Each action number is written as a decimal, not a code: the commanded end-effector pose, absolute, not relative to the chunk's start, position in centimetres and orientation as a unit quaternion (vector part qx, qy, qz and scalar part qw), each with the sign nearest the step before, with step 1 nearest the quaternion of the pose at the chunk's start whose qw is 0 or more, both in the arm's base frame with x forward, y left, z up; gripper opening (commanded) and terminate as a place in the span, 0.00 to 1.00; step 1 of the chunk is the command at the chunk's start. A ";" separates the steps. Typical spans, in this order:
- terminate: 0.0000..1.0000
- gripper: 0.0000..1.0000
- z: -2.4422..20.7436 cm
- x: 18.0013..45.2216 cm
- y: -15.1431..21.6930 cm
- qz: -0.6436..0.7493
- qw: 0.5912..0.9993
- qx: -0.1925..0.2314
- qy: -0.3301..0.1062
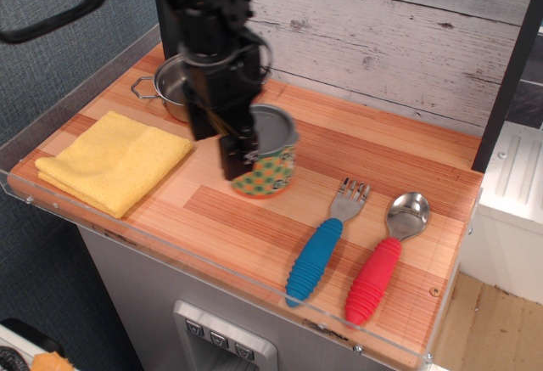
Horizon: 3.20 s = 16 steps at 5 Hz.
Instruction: Slide the canned good behind the silverware and against the wall.
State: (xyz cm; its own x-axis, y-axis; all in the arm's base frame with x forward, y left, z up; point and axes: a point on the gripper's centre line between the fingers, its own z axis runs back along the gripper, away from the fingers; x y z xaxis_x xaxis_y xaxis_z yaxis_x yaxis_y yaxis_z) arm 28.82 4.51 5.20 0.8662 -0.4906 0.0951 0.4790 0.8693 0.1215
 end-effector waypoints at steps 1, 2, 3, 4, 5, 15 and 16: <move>0.00 1.00 7.3 33.1 2.3 -0.236 0.966 0.049 -0.097; 0.00 1.00 7.0 33.5 2.4 -0.225 0.968 0.053 -0.097; 0.00 1.00 7.3 34.6 1.5 -0.230 0.966 0.057 -0.100; 0.00 1.00 7.7 36.1 0.0 -0.234 0.965 0.048 -0.107; 0.00 1.00 7.5 37.0 -1.1 -0.240 0.964 0.053 -0.101; 0.00 1.00 11.7 34.7 8.6 0.085 0.993 -0.006 -0.077; 0.00 1.00 11.6 34.5 10.6 0.137 0.987 -0.005 -0.079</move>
